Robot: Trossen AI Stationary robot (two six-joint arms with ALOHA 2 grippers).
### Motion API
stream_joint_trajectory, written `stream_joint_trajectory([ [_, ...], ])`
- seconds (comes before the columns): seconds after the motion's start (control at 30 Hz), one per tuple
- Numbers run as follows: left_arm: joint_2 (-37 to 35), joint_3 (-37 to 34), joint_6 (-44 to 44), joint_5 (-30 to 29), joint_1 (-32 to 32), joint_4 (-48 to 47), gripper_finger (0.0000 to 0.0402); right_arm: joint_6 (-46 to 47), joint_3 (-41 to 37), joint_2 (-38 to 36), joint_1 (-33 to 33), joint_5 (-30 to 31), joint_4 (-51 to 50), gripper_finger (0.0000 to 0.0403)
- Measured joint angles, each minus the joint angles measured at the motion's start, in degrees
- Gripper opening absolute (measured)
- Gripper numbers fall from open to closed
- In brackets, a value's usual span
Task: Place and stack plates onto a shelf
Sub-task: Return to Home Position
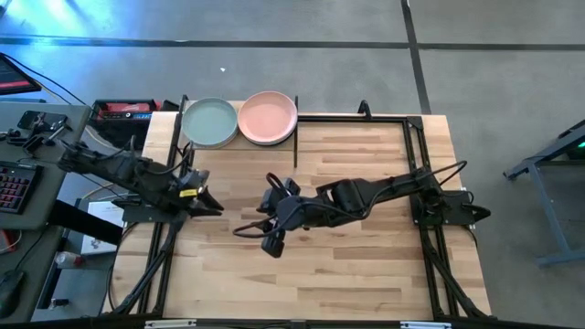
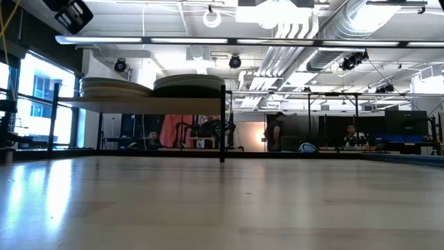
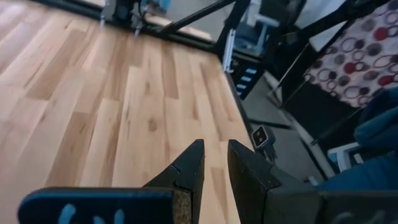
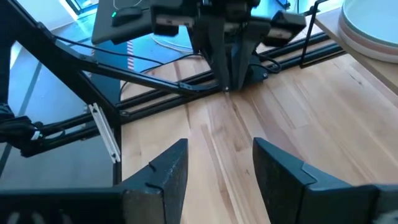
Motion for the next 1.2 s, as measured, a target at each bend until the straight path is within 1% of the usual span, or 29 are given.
stream_joint_trajectory([
  [0.1, -3.6, -5.2, 0.2, 0.0, -0.2, 4.3, 0.006, 0.0, 0.0, 0.0, -0.2, 0.0, 0.0, 0.0155],
  [0.2, -7.0, -9.6, 0.2, 0.0, -0.1, 6.5, 0.006, -0.1, 0.0, 0.0, -0.5, 0.0, 0.0, 0.0155],
  [0.33, -11.6, -13.6, 0.1, -1.0, -0.1, 7.1, 0.006, -0.1, 0.0, 0.0, -1.2, 0.0, 0.0, 0.0155],
  [0.53, -20.3, -16.7, 1.8, -5.2, -0.1, 7.5, 0.006, -0.2, 0.0, 0.0, -2.6, 0.0, -0.1, 0.0155],
  [0.63, -24.4, -17.8, 2.7, -5.4, -0.1, 7.1, 0.006, 0.7, 0.0, 0.0, -3.4, -0.6, -0.1, 0.0155],
  [0.8, -29.5, -19.4, 6.0, -5.5, -0.1, 6.8, 0.006, 5.2, 0.0, 0.0, -4.3, -1.6, -0.1, 0.0156],
  [0.97, -29.7, -20.5, 8.5, -5.7, -0.1, 7.5, 0.006, 5.0, 0.0, 0.0, -4.7, -3.0, -0.1, 0.0156],
  [1.07, -29.6, -22.5, 9.2, -6.0, -0.1, 9.4, 0.006, 4.9, 0.0, 0.0, -4.7, -3.1, -0.1, 0.0156],
  [1.2, -29.9, -26.0, 9.2, -5.9, -0.1, 14.4, 0.006, 5.0, 0.0, 0.0, -4.7, -3.2, -0.1, 0.0156],
])
